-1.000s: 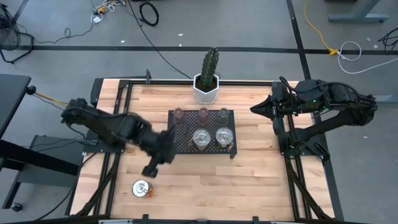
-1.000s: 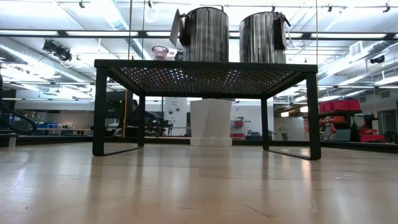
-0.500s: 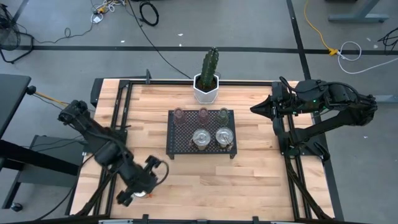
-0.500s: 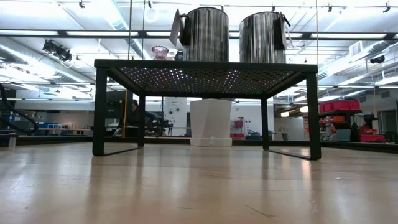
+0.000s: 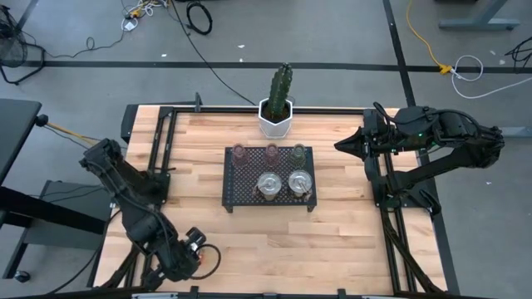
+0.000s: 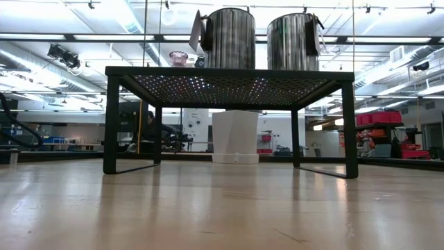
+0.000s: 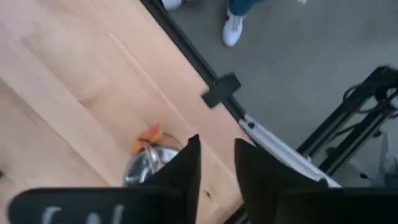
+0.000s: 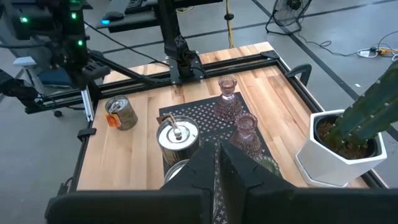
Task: Pick & Place candle stick holders
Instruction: Put the silver scented candle on the shelf
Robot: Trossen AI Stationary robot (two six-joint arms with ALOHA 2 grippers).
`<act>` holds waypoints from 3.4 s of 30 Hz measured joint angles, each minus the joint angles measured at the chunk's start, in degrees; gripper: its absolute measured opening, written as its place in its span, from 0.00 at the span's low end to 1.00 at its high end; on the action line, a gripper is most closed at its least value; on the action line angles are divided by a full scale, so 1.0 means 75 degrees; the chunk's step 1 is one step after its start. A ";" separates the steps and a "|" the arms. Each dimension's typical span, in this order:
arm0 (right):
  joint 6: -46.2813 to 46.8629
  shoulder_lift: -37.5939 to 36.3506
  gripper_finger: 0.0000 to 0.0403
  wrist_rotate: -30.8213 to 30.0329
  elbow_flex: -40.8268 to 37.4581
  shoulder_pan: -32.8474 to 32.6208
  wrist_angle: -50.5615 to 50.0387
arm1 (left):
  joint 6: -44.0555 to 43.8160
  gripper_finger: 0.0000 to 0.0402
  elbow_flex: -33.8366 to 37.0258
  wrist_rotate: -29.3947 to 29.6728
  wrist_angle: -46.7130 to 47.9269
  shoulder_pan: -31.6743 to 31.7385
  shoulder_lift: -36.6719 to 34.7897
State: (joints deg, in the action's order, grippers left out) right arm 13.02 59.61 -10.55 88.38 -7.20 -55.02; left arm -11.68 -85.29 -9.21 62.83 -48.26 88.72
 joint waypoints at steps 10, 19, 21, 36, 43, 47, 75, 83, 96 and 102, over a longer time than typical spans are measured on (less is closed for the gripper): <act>0.0097 0.0000 0.06 -0.0006 0.0000 0.0000 0.0003 | -0.0171 0.55 0.0544 0.0203 -0.0223 -0.0173 -0.0016; 0.0213 0.0000 0.06 -0.0009 0.0000 0.0000 0.0000 | -0.0191 0.77 0.0562 0.0283 -0.0300 -0.0147 -0.0016; 0.0213 0.0000 0.06 -0.0009 0.0000 -0.0002 0.0000 | 0.0013 0.80 0.0562 0.0286 -0.0297 -0.0147 -0.0016; 0.0230 0.0003 0.06 -0.0012 0.0000 -0.0002 -0.0002 | 0.1049 0.93 0.0559 0.0209 -0.0283 -0.0147 0.0341; 0.0230 0.0003 0.06 -0.0015 0.0000 0.0000 -0.0003 | 0.1052 0.99 0.0559 0.0186 -0.0129 -0.0147 0.0817; 0.0230 0.0003 0.06 -0.0017 0.0000 -0.0002 -0.0003 | 0.1055 0.99 0.0559 0.0021 -0.0087 -0.0147 0.0927; 0.0230 0.0006 0.06 -0.0020 0.0000 0.0000 -0.0002 | 0.1448 1.00 0.0558 0.1078 0.0326 -0.0102 0.1083; 0.0230 0.0006 0.06 -0.0020 0.0000 -0.0001 -0.0003 | 0.1376 0.99 0.0559 0.1061 0.0969 -0.0150 0.1577; 0.0230 0.0006 0.06 -0.0017 0.0000 -0.0002 -0.0001 | 0.0917 0.99 0.0559 0.1229 0.1276 -0.0207 0.1548; 0.0227 0.0006 0.06 -0.0017 0.0000 -0.0003 0.0000 | 0.0640 0.99 0.0559 0.1763 0.1250 -0.0522 0.1286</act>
State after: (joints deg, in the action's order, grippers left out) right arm 14.72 59.66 -10.68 88.38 -7.22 -55.02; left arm -6.88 -81.10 4.01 72.20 -52.17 98.36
